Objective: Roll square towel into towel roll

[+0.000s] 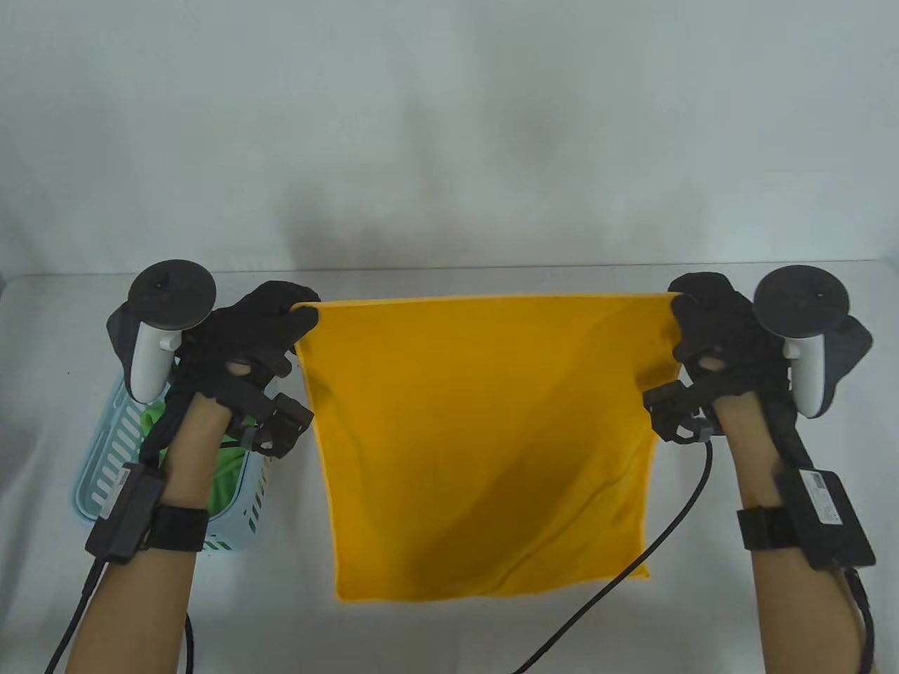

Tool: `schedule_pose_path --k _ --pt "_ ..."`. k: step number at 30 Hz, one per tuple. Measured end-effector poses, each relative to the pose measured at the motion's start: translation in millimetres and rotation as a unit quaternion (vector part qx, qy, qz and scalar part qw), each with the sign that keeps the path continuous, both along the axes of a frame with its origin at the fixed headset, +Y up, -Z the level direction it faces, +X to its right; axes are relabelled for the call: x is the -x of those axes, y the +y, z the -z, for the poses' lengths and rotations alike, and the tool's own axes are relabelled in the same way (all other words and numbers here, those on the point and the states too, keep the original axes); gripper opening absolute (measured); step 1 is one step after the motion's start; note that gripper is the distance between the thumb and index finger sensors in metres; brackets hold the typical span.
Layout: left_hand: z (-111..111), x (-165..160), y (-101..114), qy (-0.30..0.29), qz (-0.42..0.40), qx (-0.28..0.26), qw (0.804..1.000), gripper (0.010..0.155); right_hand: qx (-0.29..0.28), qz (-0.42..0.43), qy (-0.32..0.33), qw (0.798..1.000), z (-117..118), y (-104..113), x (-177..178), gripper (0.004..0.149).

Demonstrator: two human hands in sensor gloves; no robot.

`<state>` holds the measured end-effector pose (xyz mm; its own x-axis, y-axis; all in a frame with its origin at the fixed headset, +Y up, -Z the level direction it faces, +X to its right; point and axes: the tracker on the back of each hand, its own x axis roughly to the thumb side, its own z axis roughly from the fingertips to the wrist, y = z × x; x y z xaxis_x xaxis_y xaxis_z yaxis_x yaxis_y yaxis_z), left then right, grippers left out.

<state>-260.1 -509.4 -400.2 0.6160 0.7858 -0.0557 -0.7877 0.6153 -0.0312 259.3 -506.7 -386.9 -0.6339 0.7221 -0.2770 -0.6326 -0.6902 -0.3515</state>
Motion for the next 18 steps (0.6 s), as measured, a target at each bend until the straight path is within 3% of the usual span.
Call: schedule_pose_path --k 2,4,7,9,12,18 --pt "5 3 7 0.014 0.011 -0.011 1.0 0.04 -0.009 0.004 -0.011 1.0 9 4 4 0.038" --pt "5 6 28 0.015 0.001 -0.052 0.999 0.04 -0.045 0.051 -0.017 0.998 11 22 4 0.038" --pt "-3 7 60 0.008 -0.013 -0.096 0.995 0.04 -0.086 0.113 -0.006 0.99 7 49 2 0.038" --pt "-8 4 68 0.002 0.008 -0.104 0.995 0.04 -0.096 0.117 -0.005 0.988 3 57 0 0.038" --pt "-11 -3 52 -0.01 0.04 -0.083 0.996 0.04 -0.081 0.079 -0.011 0.993 -4 50 -4 0.038" --pt "-19 -15 -30 -0.029 0.008 0.003 1.0 0.04 -0.014 0.078 -0.015 0.997 -16 -12 -18 0.038"
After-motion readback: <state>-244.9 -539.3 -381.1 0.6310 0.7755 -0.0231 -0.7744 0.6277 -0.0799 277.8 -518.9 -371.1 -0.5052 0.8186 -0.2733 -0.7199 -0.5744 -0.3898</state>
